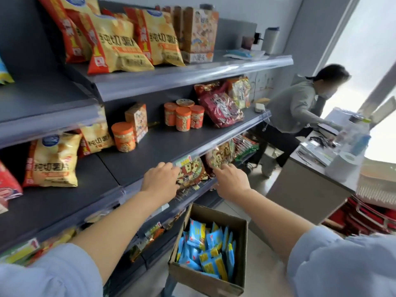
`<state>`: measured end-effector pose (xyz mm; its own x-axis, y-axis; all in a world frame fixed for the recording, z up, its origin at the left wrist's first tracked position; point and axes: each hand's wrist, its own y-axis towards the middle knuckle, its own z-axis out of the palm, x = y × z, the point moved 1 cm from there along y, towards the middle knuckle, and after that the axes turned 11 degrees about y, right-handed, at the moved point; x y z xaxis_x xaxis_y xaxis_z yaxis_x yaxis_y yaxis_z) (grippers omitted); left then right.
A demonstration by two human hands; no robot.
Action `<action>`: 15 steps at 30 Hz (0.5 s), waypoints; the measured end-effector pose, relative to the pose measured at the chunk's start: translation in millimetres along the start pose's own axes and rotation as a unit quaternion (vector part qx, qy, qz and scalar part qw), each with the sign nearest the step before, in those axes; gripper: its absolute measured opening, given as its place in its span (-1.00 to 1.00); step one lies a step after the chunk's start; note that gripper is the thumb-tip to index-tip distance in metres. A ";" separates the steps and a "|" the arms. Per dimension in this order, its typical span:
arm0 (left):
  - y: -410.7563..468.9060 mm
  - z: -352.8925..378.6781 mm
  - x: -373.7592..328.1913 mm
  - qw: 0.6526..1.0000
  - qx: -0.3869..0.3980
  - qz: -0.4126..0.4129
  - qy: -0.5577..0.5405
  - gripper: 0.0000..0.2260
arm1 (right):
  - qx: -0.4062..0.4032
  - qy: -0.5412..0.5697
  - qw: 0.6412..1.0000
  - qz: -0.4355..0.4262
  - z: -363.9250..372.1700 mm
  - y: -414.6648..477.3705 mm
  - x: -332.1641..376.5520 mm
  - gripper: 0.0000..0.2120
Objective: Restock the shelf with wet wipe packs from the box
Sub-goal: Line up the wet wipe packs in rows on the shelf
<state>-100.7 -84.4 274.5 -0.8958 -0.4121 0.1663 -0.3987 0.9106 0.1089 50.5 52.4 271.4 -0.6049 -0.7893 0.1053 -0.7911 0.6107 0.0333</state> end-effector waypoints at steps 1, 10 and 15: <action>-0.1 10.7 -8.8 1.000 0.014 0.007 -0.004 -0.67 | 0.010 0.004 1.000 0.010 11.1 -4.4 -6.7 -0.65; 4.6 101.8 -75.0 0.991 0.132 0.013 -0.029 -0.77 | 0.118 0.035 0.992 0.035 104.7 -18.0 -60.5 -0.71; 12.6 162.7 -103.2 0.979 0.198 -0.015 -0.048 -0.74 | 0.172 0.056 0.983 0.023 160.0 -7.2 -88.8 -0.71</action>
<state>-45.2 -25.2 99.3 -0.8889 -0.4520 0.0748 -0.4537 0.8461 -0.2798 95.5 108.0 102.8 -0.6415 -0.7384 0.2078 -0.7592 0.5722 -0.3103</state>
